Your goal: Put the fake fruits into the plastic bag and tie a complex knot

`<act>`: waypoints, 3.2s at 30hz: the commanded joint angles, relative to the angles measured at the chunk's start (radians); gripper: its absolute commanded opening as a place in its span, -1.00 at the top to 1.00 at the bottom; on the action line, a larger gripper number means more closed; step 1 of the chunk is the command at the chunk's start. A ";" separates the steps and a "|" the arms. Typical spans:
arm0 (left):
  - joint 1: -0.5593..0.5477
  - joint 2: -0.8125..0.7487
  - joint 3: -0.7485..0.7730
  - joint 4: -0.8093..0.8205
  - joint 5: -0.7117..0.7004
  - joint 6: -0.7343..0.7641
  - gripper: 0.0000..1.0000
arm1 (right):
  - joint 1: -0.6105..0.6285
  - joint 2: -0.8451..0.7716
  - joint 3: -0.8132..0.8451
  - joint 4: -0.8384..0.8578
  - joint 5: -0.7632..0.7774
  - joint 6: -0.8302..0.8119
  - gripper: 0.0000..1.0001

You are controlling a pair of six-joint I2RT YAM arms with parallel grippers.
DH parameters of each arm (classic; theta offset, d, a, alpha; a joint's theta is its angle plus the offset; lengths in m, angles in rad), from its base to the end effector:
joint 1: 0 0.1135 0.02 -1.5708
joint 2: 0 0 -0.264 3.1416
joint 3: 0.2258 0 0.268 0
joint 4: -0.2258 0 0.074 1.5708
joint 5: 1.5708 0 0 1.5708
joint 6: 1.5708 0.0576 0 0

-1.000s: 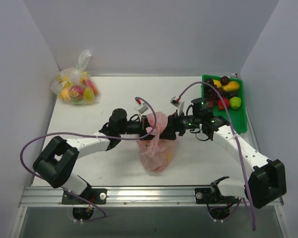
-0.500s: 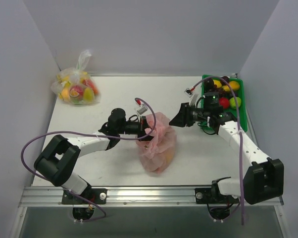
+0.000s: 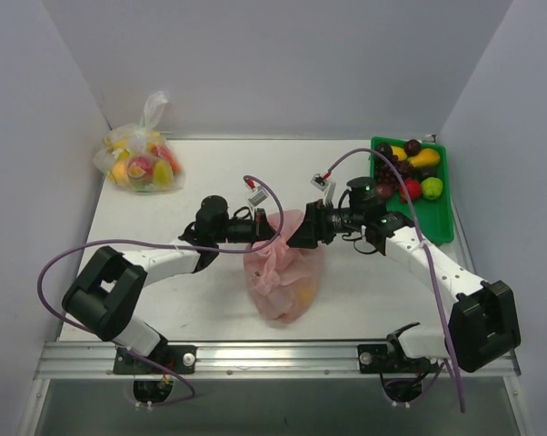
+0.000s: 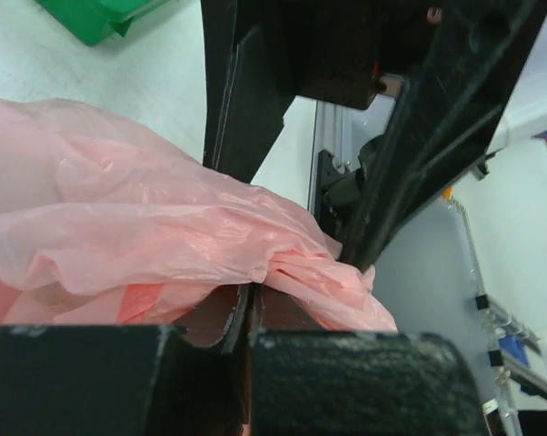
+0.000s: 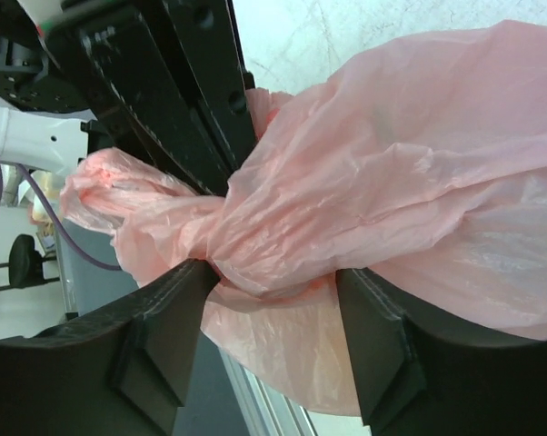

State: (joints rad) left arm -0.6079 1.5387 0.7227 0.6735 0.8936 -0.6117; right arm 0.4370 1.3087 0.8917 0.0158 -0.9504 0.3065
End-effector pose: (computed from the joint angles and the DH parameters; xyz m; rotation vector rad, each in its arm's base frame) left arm 0.2560 -0.2328 0.2126 0.7488 1.8129 -1.6107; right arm 0.2644 0.1752 0.2756 -0.7899 1.9025 1.4037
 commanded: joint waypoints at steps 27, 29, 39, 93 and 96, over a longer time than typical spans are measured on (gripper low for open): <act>-0.035 0.005 -0.040 0.439 0.117 -0.390 1.00 | -0.061 0.035 0.061 -0.003 -0.114 -0.093 -0.31; -0.035 -0.009 -0.046 0.443 0.134 -0.390 1.00 | -0.070 0.021 0.067 -0.011 -0.125 -0.104 -0.30; -0.044 -0.028 -0.054 0.446 0.143 -0.378 1.00 | -0.138 -0.060 0.073 -0.177 -0.088 -0.170 0.05; -0.062 0.098 0.104 0.529 0.018 -0.459 1.00 | -0.029 -0.065 -0.129 0.240 -0.129 0.195 -0.58; -0.087 0.103 0.127 0.558 0.007 -0.479 1.00 | -0.009 -0.014 -0.117 0.327 -0.116 0.242 -0.59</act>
State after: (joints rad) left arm -0.6720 1.6798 0.7753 1.1362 0.9459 -1.0573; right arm 0.4015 1.2690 0.7708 0.2058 -1.0718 0.4931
